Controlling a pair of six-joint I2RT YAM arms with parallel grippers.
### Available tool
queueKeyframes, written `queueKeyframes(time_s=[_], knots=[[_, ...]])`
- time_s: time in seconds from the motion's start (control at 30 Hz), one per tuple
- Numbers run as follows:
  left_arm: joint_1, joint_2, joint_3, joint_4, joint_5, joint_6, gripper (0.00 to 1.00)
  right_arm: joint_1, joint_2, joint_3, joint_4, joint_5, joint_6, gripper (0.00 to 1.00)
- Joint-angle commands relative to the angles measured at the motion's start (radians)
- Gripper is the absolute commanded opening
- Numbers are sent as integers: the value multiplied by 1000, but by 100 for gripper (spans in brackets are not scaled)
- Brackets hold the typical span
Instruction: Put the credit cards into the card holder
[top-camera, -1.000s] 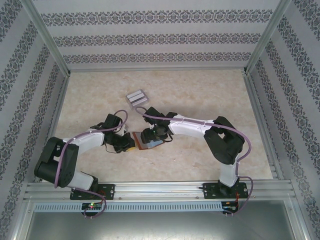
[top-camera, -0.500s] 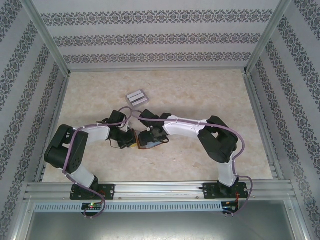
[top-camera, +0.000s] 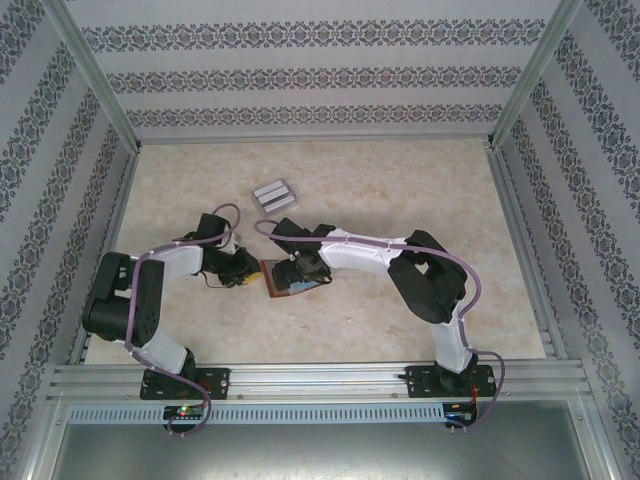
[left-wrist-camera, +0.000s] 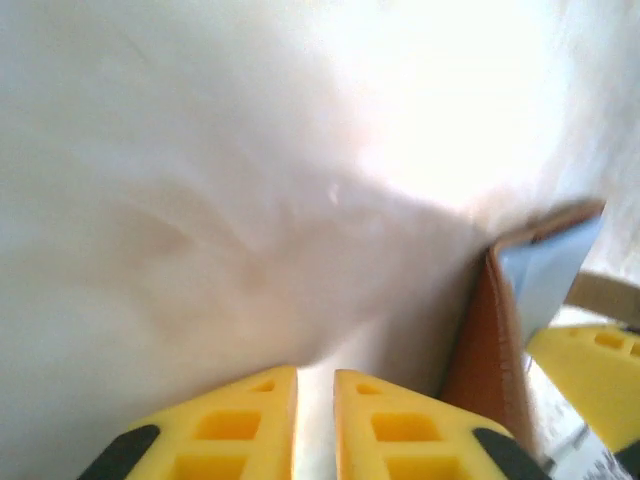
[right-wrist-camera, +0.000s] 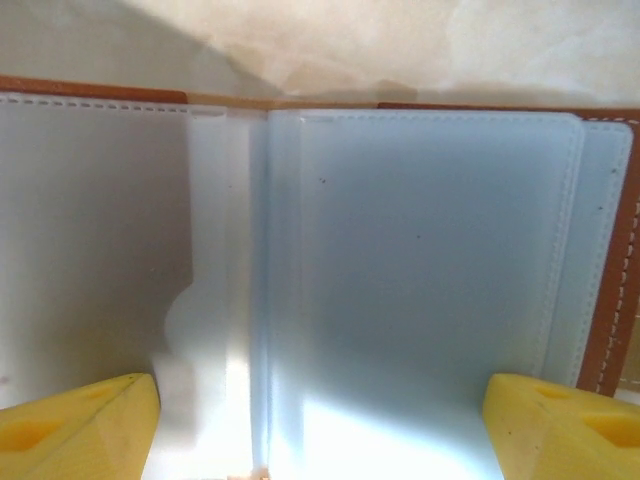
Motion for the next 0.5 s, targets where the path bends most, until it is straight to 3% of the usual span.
queueKeyframes(time_s=[0.0,0.1,0.23,0.47], knots=[[43,-61,-18,-71,-95,26,22,12,39,-8,-10,14,11,86],[65,-95,-16,-83,-107,19,24,13,40,-3,-19,45,16,86],[75,-136,37,-124,-141,35,33,21,23,-16,20,39,16,89],[75,-154,250,-216,-112,164,47,17,-118,-88,128,102,-2,93]])
